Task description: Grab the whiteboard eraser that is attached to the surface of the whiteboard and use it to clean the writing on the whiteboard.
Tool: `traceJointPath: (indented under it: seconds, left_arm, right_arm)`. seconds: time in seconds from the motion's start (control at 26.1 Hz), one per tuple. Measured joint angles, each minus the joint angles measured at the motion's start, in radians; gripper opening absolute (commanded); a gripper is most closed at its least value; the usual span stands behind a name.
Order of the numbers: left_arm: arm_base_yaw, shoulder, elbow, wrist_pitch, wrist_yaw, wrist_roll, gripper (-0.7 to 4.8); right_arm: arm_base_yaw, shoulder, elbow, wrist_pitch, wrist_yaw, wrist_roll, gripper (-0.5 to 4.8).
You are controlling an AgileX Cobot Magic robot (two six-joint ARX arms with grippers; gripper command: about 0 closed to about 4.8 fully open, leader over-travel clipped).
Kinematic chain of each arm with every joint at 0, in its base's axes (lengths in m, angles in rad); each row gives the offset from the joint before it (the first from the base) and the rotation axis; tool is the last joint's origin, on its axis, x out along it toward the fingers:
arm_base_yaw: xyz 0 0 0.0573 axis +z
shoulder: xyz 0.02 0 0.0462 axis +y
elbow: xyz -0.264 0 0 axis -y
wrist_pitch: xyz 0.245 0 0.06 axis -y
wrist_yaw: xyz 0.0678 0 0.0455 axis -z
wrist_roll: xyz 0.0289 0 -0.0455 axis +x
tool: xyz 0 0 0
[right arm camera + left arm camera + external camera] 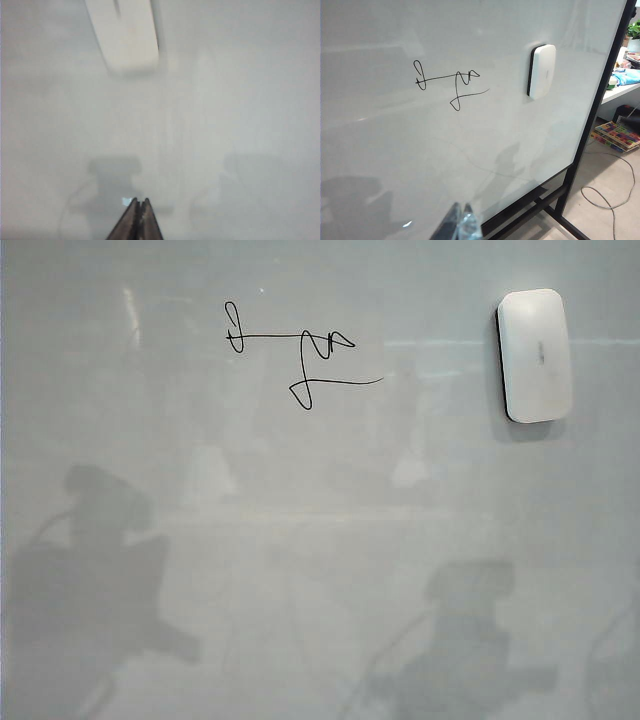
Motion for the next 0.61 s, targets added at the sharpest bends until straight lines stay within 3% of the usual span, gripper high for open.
traceJointPath:
  seconds: [0.19,0.34,0.46,0.54,0.61]
  left_arm:
    - [0.000,0.000,0.000,0.000,0.000,0.000,-0.05]
    - [0.000,0.000,0.000,0.000,0.000,0.000,-0.05]
    - [0.000,0.000,0.000,0.000,0.000,0.000,-0.05]
    - [0.000,0.000,0.000,0.000,0.000,0.000,-0.05]
    - [0.000,0.000,0.000,0.000,0.000,0.000,-0.05]
  right_arm:
    - [0.000,0.001,0.131,-0.009,0.047,-0.002,-0.06]
    - [0.000,0.001,0.219,-0.026,0.059,-0.142,-0.06]
    - [0.000,0.001,0.226,0.101,0.059,-0.157,-0.06]
    - [0.000,0.001,0.275,0.185,0.059,-0.260,-0.06]
    - [0.001,0.012,0.376,0.097,0.094,-0.373,-0.06]
